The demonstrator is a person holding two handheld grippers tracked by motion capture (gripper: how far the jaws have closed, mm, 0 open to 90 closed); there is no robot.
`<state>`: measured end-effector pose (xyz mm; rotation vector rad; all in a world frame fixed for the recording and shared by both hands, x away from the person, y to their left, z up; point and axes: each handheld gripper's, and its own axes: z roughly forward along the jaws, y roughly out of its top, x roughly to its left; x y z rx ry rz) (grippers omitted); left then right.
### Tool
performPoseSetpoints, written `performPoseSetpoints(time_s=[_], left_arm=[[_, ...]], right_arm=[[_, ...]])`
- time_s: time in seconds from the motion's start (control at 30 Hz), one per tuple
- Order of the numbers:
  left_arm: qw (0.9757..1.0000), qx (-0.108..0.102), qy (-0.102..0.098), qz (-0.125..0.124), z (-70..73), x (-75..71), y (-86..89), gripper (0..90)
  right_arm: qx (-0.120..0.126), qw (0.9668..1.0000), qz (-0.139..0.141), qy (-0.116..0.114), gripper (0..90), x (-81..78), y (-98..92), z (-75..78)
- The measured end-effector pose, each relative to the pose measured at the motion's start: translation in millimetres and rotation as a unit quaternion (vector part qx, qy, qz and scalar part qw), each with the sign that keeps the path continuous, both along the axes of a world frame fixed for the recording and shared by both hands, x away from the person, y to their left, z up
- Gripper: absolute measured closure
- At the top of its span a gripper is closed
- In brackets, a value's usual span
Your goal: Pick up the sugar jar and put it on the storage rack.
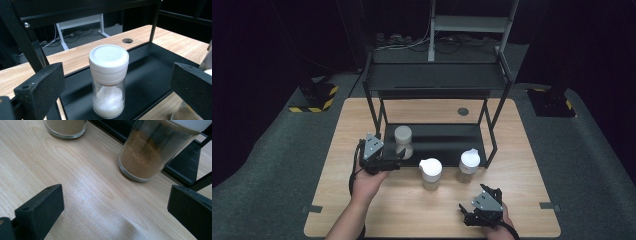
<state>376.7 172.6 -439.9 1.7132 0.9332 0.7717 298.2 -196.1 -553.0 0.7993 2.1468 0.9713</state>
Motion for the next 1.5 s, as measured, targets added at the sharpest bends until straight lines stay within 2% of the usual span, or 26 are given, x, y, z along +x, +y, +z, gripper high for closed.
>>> performPoseSetpoints(time_s=[0.3, 0.67, 0.77, 1.17, 1.5], left_arm=[[0.9999, -0.006, -0.009, -0.006, -2.6, -15.9, 7.8, 0.4], [0.9998, 0.000, -0.019, -0.004, -7.6, -35.6, 16.8, 0.4], [0.9998, -0.004, -0.018, -0.003, -13.0, -40.1, 19.6, 0.4], [0.9999, 0.008, -0.008, -0.004, -35.3, -57.5, 25.4, 0.4], [0.9995, 0.025, 0.018, -0.005, -62.5, -67.8, 28.3, 0.4]], right_arm=[[0.001, 1.0000, 0.000, 0.000, 0.0, -0.1, -0.2, 0.0], [0.000, 1.0000, -0.001, -0.001, 0.0, -0.2, 0.1, -0.1], [0.001, 1.0000, -0.001, -0.001, 0.0, -0.1, 0.0, 0.0], [0.002, 1.0000, -0.001, 0.000, 0.0, 0.1, -0.3, 0.1], [0.003, 1.0000, -0.002, 0.000, 0.0, 0.2, -0.7, 0.2]])
